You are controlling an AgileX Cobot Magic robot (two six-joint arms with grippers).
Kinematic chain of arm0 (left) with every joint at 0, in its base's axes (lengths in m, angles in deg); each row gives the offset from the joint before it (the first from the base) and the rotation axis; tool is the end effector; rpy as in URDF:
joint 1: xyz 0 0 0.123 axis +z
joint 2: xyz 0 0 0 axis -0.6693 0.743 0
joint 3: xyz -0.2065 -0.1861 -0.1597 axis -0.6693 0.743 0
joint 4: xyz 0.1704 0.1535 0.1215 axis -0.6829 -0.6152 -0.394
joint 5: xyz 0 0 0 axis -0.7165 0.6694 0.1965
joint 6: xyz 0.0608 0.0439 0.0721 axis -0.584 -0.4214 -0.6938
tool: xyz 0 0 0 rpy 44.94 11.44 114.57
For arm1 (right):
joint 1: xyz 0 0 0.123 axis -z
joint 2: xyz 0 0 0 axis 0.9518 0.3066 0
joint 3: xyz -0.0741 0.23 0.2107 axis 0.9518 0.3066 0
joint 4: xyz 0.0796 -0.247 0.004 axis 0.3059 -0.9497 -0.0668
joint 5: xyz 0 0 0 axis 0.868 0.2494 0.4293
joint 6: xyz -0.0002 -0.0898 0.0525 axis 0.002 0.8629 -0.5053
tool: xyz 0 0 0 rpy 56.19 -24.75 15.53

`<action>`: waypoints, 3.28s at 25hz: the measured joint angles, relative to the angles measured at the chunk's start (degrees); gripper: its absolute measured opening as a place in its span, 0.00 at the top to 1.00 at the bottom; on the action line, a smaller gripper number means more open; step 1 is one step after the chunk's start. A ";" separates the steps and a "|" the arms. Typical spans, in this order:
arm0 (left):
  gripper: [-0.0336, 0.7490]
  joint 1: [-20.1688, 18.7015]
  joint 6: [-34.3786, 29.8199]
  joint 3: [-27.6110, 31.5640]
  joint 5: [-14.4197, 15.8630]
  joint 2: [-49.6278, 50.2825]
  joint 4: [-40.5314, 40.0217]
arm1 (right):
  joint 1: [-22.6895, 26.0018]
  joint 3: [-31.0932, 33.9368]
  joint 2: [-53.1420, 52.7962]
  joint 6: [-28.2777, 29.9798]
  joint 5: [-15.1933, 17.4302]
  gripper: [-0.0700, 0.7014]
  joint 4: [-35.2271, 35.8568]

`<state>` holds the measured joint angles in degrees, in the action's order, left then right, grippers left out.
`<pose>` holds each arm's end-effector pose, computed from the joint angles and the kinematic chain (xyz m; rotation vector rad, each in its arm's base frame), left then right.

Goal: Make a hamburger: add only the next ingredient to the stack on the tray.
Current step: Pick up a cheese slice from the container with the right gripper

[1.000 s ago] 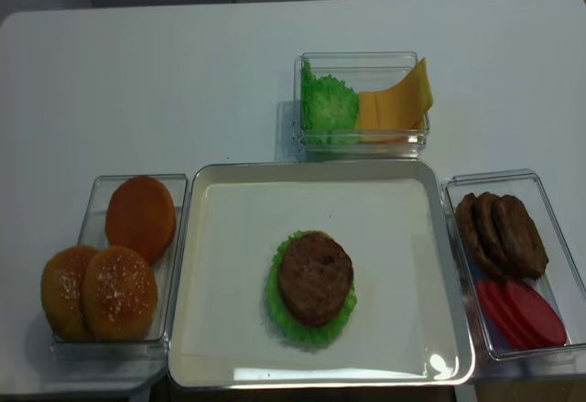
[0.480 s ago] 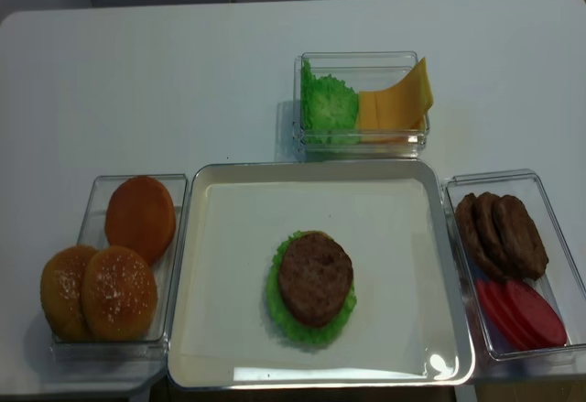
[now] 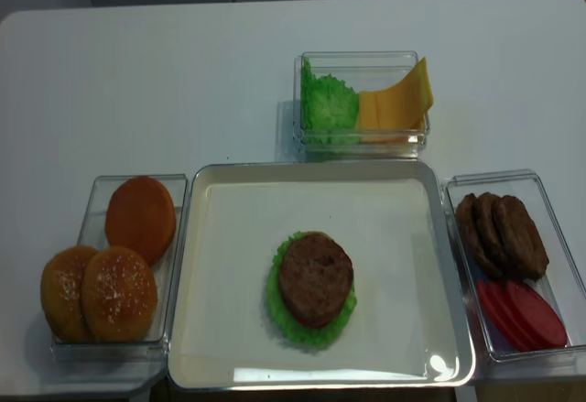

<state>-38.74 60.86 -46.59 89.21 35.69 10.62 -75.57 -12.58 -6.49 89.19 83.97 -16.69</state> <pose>-0.0304 0.0011 0.2603 -0.1161 2.1568 0.0426 0.0686 0.0155 0.3416 -0.0161 2.1004 0.2159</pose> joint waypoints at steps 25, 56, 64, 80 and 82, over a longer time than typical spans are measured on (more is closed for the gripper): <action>0.43 0.00 0.00 0.00 0.00 0.00 0.00 | 0.00 -39.86 71.96 17.27 -4.44 0.34 24.59; 0.43 0.00 0.00 0.00 0.00 0.00 0.00 | 0.00 -42.52 79.03 19.47 -2.45 0.86 29.35; 0.43 0.00 0.00 0.00 0.00 0.00 0.00 | 0.00 -42.52 76.92 19.57 -2.17 0.86 29.35; 0.43 0.00 0.00 0.00 0.00 0.00 0.00 | 0.00 -42.52 68.50 19.58 0.45 0.86 29.12; 0.43 0.00 0.00 0.00 0.00 0.00 0.00 | 0.00 -42.52 67.12 19.48 1.17 0.86 29.12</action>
<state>-38.74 60.86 -46.59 89.21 35.69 10.62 -75.57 -55.10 60.64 108.67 85.14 12.43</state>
